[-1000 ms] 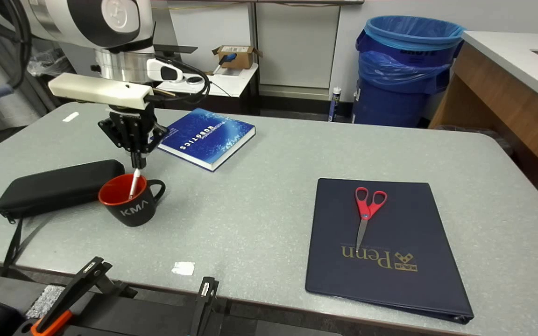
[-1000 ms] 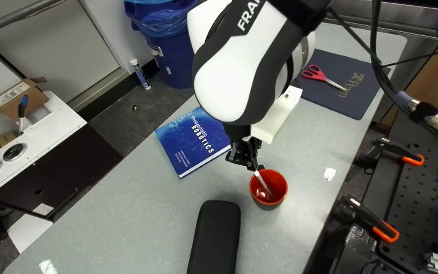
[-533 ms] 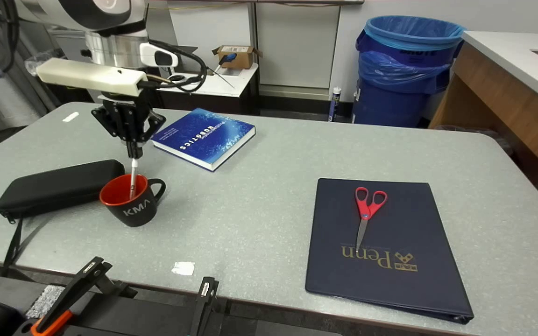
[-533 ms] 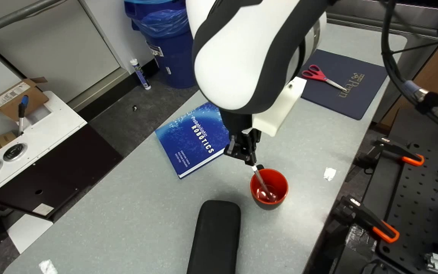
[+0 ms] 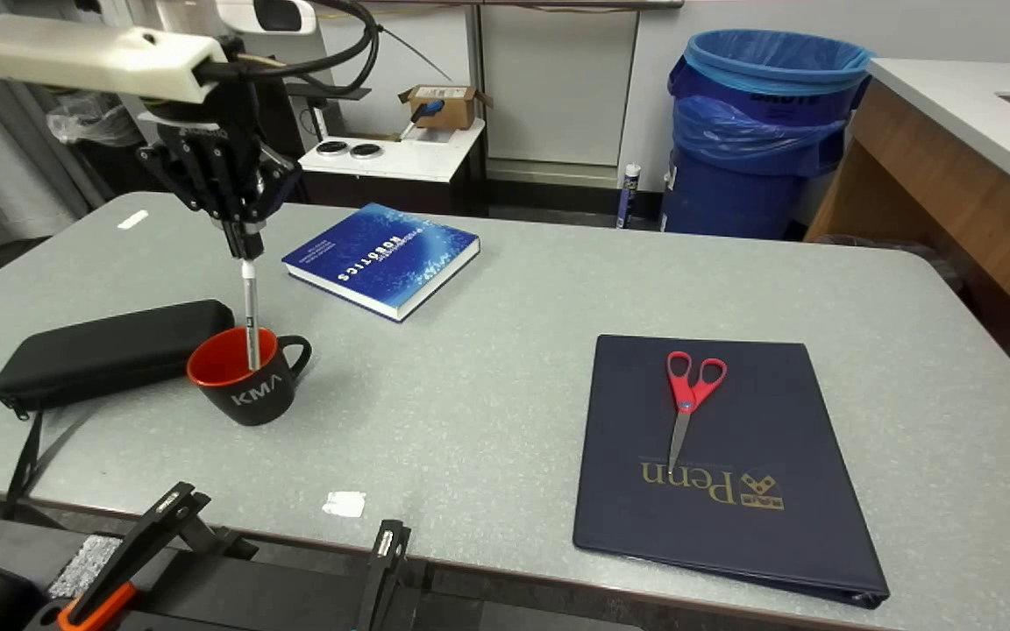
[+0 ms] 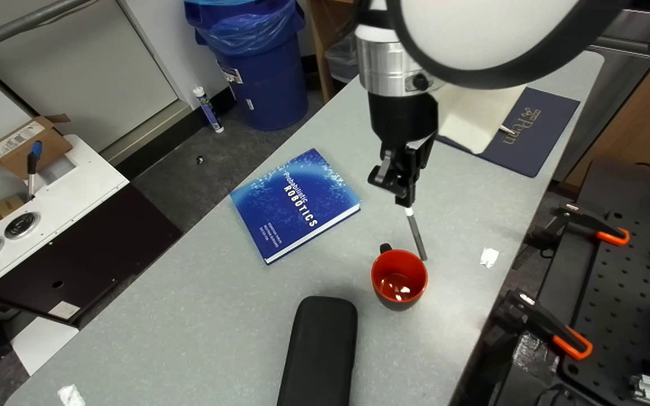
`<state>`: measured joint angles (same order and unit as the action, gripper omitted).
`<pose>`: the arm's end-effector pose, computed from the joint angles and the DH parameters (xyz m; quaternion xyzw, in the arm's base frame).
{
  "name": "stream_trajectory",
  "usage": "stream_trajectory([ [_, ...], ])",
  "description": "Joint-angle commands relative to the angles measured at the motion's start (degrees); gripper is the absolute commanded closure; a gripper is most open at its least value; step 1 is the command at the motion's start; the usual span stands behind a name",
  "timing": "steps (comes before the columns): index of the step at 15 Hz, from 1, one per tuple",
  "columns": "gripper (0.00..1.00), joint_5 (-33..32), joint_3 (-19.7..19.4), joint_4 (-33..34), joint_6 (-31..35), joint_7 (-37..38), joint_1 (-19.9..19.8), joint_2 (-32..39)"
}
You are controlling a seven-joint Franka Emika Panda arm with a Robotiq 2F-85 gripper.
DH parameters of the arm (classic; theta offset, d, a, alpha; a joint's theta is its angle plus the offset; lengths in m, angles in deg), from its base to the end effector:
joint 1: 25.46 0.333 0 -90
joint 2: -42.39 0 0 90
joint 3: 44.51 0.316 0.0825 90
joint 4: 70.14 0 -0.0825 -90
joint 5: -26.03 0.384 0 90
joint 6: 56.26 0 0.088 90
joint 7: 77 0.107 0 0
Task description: Remove the pen from the red mug cup
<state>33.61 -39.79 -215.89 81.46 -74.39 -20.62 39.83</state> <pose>0.4356 0.0741 0.2794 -0.9980 -0.0094 0.0516 0.0350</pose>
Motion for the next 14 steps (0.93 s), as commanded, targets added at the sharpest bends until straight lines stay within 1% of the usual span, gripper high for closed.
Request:
stream_trajectory([
  [1, 0.99, -5.2, -2.0, -5.3, -2.6, 5.8, -2.6, -6.7],
  [3, 0.99, -10.2, -2.4, -5.0, -3.8, 11.0, -4.6, -5.2],
  [5, 0.99, -14.2, -2.8, -2.3, -3.2, 15.0, -6.1, 0.2],
  [6, 0.99, -15.1, -3.2, -0.6, -1.9, 16.0, -6.5, 3.6],
  [7, 0.99, -15.5, -3.6, 0.5, -1.1, 16.3, -6.6, 5.7],
  [8, 0.99, -16.5, -4.0, 1.9, 0.4, 18.2, -6.7, 8.2],
  [9, 0.99, -15.7, -4.6, 3.7, 1.5, 17.7, -6.4, 11.0],
  [11, 0.99, -16.3, -5.9, 7.9, 4.1, 20.4, -5.6, 17.0],
  [14, 0.99, -14.6, -7.1, 14.7, 4.7, 21.0, -3.9, 25.5],
])
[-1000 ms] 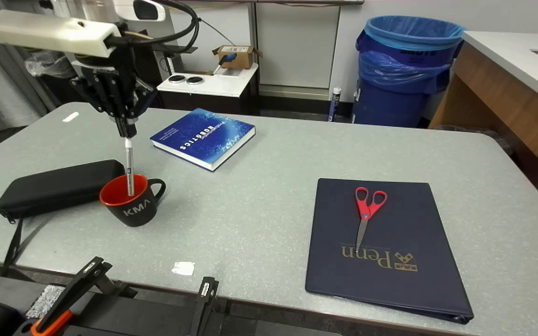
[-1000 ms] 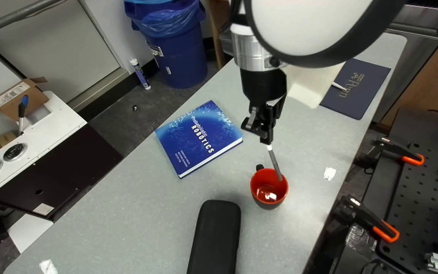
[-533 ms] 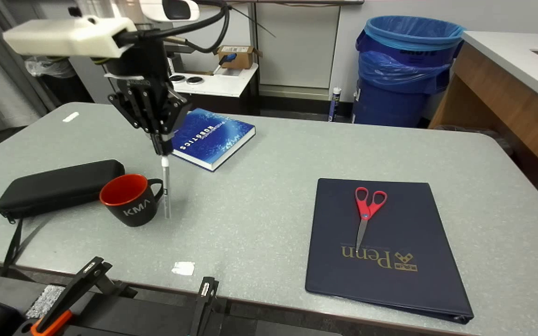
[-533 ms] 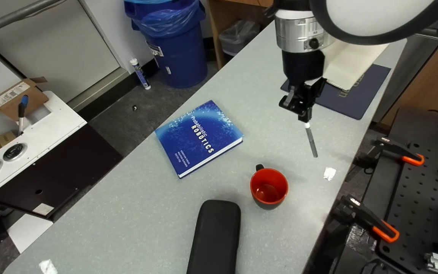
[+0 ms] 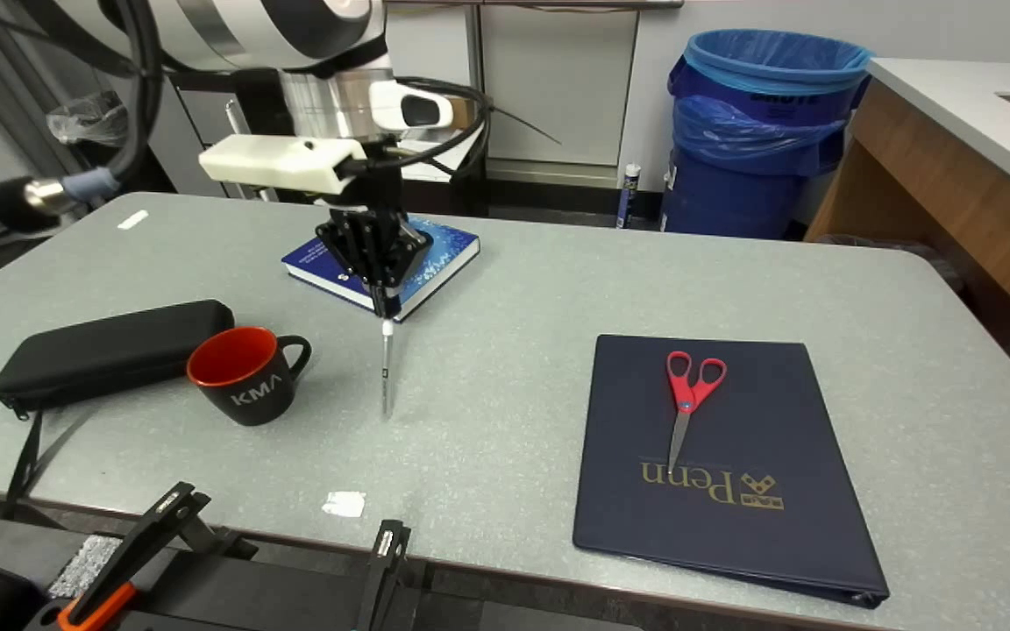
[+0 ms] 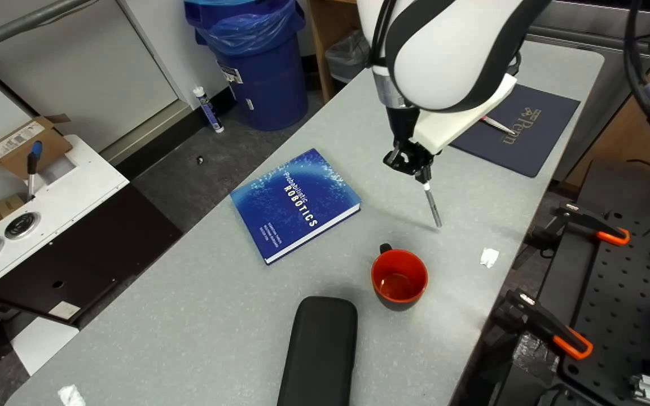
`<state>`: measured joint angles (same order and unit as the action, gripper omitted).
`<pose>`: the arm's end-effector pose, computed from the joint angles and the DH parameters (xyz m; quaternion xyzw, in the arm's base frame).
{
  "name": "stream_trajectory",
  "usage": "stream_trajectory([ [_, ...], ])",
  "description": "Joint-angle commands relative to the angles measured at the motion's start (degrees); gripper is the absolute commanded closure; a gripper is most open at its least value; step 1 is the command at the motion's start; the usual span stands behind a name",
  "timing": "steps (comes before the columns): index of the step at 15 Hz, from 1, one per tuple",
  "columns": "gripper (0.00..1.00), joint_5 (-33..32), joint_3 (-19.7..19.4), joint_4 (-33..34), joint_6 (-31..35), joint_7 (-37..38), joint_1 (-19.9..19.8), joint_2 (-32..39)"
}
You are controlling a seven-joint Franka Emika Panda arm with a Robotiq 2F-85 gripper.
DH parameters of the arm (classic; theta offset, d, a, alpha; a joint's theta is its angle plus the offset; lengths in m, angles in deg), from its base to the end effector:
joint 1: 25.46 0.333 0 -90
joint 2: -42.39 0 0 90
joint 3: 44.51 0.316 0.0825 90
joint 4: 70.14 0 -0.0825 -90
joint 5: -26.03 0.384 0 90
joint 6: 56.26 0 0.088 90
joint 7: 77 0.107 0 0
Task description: Remove the pen from the red mug cup
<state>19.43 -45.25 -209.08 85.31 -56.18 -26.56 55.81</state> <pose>0.4710 -0.0151 0.1977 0.9840 -0.1479 -0.0872 0.0479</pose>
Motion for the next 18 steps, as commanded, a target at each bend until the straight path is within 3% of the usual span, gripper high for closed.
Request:
stream_trajectory([
  [1, 0.99, -0.7, -2.4, 9.8, 0.5, 3.8, 2.9, 11.7],
  [4, 0.96, -0.5, -4.6, 15.6, -0.7, 6.2, 5.3, 18.2],
  [5, 0.69, -0.3, -5.3, 16.9, -0.7, 7.0, 6.1, 19.5],
  [6, 0.68, 0.1, -5.7, 18.0, -0.7, 7.2, 6.6, 20.5],
  [8, 0.55, 0.5, -6.2, 19.5, -0.5, 7.3, 7.4, 21.8],
  [15, 0.01, 2.5, -5.6, 20.3, 1.1, 5.8, 7.2, 21.9],
  [18, 0.0, 3.9, -4.6, 20.2, 1.2, 4.3, 6.3, 21.9],
])
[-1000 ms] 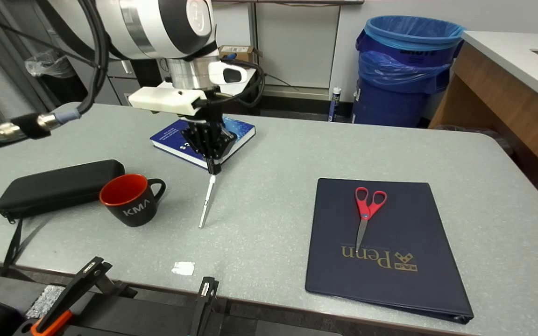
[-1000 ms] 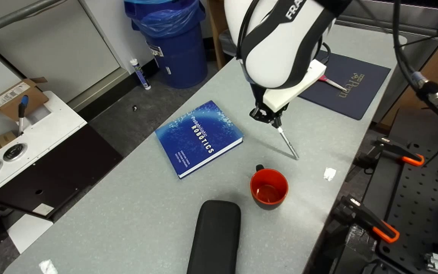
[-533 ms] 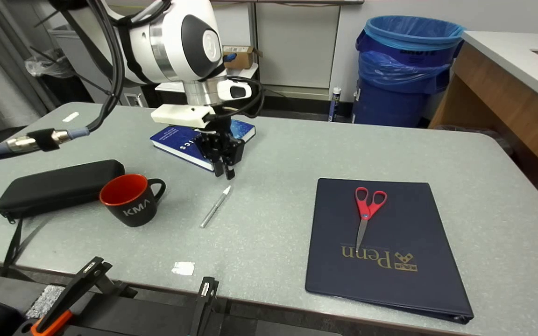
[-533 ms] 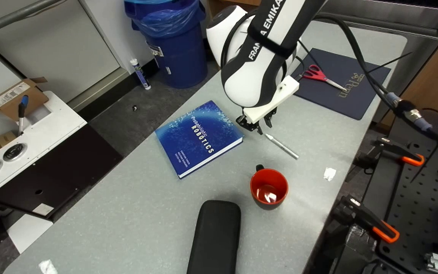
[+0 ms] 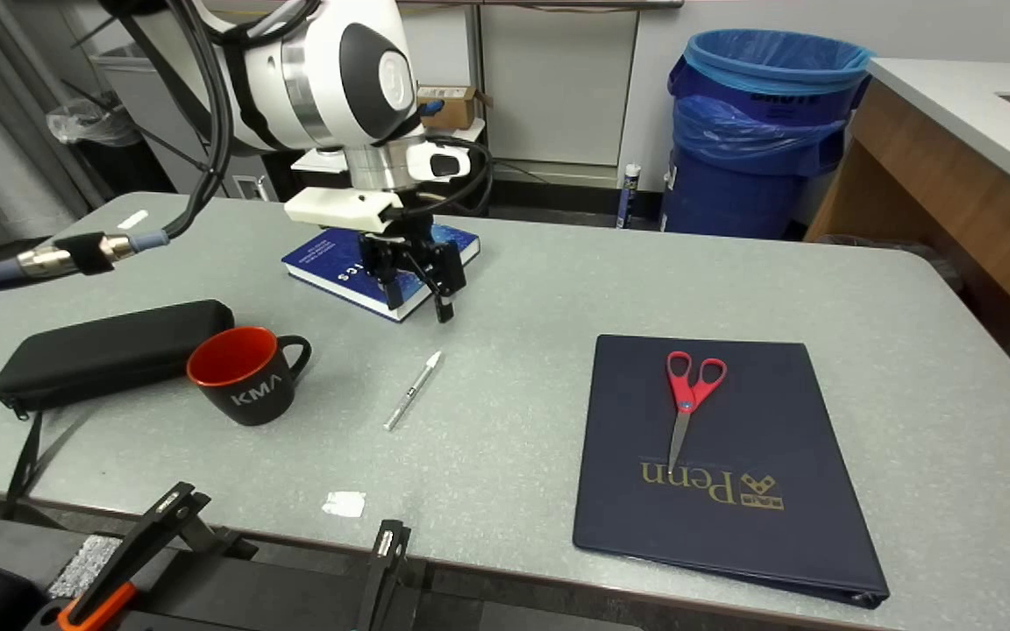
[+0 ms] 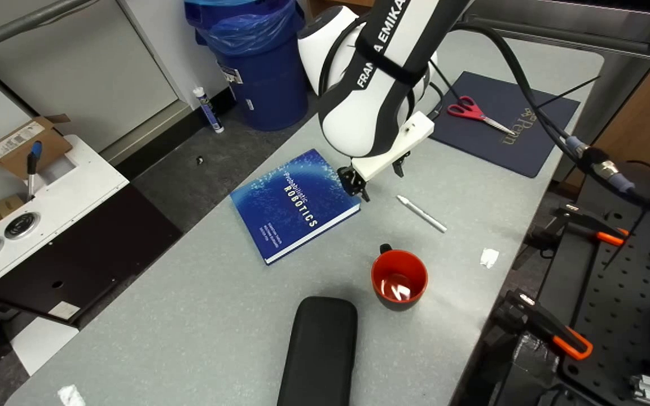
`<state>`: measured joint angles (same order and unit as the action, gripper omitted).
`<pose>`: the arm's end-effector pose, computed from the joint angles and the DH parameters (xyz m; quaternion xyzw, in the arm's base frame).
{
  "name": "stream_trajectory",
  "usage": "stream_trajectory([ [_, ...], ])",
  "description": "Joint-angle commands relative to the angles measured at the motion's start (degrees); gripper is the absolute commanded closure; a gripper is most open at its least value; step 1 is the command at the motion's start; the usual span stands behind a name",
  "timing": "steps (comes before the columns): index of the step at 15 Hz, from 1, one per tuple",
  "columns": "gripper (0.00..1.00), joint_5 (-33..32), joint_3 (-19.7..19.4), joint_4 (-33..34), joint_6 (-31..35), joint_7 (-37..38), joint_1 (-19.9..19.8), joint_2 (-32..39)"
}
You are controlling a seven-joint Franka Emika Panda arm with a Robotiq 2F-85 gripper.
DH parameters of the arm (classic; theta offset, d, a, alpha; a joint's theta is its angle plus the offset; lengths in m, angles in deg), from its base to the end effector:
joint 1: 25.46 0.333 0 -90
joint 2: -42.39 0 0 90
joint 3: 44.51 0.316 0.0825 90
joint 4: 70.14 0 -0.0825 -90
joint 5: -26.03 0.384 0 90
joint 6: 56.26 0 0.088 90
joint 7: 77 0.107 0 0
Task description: Remove the pen from the red mug cup
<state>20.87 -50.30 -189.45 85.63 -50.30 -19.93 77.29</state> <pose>0.5536 -0.0049 0.1135 0.9748 -0.1884 -0.0915 0.0765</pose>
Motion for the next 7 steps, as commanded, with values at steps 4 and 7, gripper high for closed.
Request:
stream_trajectory([
  [4, 0.0, 2.6, -0.1, 0.1, -0.1, -1.7, 0.6, 0.1],
  [7, 0.0, 2.8, -0.1, 0.1, -0.1, -1.8, 0.6, 0.1],
])
